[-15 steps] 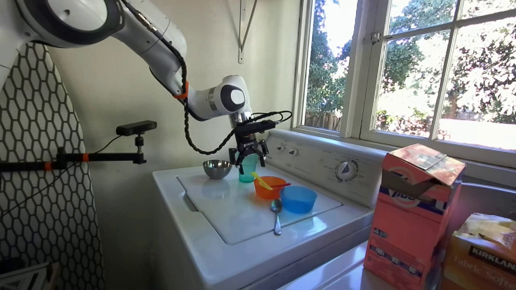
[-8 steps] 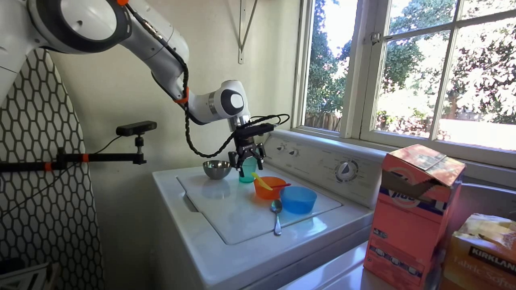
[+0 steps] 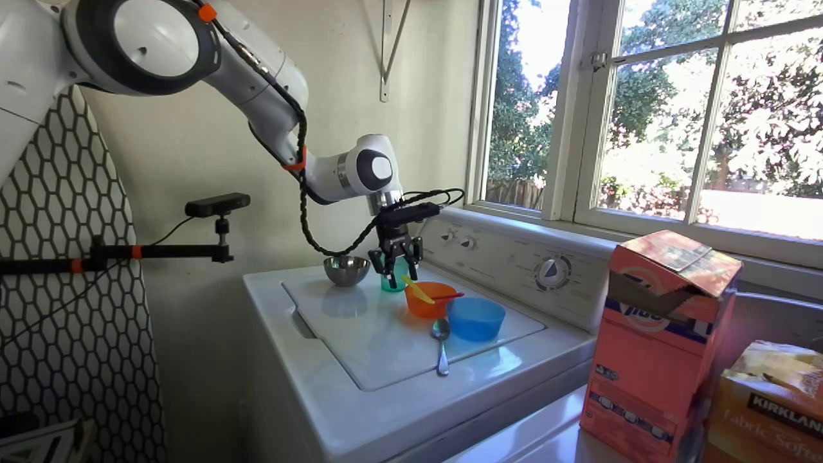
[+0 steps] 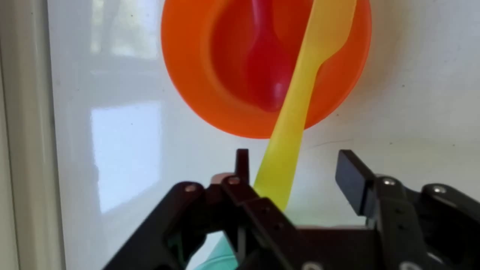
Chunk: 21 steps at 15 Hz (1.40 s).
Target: Put the yellow knife in the green cup and then use the pink spoon to transfer a spoonful of contents from the silver bowl to the orange bowl
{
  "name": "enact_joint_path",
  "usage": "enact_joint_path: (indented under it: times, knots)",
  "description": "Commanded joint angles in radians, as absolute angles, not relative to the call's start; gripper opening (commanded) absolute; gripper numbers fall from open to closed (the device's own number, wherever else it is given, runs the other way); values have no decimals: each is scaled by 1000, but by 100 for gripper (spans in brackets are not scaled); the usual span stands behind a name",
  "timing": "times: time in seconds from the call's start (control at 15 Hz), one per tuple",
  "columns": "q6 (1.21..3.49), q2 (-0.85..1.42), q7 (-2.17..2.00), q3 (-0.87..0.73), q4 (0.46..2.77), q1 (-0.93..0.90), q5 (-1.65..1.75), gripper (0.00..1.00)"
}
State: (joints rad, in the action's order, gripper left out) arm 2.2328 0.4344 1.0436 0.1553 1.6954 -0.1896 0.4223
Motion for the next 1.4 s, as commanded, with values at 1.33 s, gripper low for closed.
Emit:
enact_joint_path:
  times: [1.33]
  knots:
    - [2313,133,1344,224,1856,-19,-48,6]
